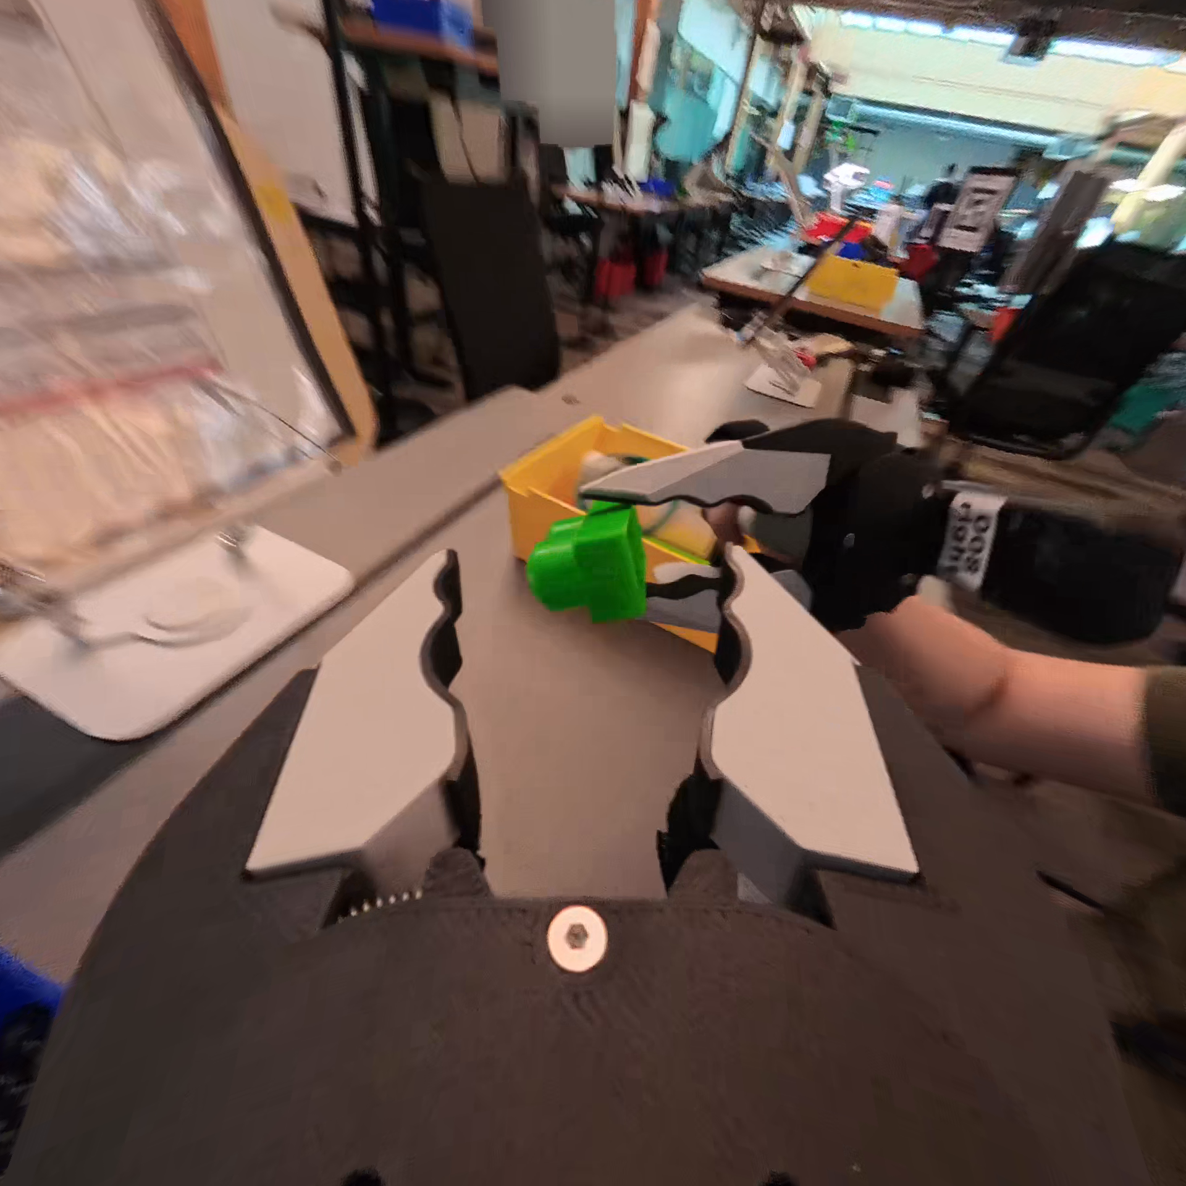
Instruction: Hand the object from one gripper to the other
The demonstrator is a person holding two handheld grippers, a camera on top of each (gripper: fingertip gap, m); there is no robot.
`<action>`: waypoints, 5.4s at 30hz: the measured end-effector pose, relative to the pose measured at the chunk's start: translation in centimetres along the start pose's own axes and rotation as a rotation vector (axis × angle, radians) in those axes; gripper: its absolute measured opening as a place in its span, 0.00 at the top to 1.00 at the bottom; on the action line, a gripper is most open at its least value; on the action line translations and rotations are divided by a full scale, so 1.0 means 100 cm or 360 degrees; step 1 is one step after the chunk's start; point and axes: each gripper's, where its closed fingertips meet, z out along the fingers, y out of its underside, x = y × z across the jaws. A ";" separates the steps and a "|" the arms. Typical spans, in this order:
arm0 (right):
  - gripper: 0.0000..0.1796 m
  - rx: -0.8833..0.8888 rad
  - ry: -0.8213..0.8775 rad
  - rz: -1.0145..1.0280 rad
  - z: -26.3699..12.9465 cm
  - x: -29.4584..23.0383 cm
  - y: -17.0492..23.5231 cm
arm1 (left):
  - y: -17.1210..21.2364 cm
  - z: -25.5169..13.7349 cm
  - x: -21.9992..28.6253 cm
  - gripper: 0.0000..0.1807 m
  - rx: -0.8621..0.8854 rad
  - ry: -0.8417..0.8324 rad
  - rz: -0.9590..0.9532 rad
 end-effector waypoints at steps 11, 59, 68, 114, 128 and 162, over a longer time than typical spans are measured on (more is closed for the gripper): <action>0.80 0.0536 -0.0240 0.2397 0.000 0.043 0.023 | -0.025 0.004 -0.007 0.35 0.0243 -0.0605 0.0955; 0.69 0.0332 0.0625 0.0294 -0.022 0.043 -0.020 | -0.019 -0.031 -0.074 0.60 -0.0041 -0.1388 0.0782; 0.64 0.0284 0.0573 0.0041 -0.011 0.024 -0.026 | -0.016 0.016 -0.007 0.60 0.0245 -0.0370 -0.0033; 0.81 0.0993 -0.1605 0.3015 -0.031 0.032 -0.020 | -0.024 0.020 0.027 0.83 0.0156 -0.0917 0.1726; 0.65 0.1239 -0.0986 0.2742 -0.030 0.060 -0.025 | -0.088 -0.071 0.005 0.99 0.0816 -0.1320 0.1178; 0.75 0.0716 0.0144 0.0889 -0.059 0.056 -0.096 | -0.073 -0.034 0.022 1.00 0.1630 0.1152 -0.1569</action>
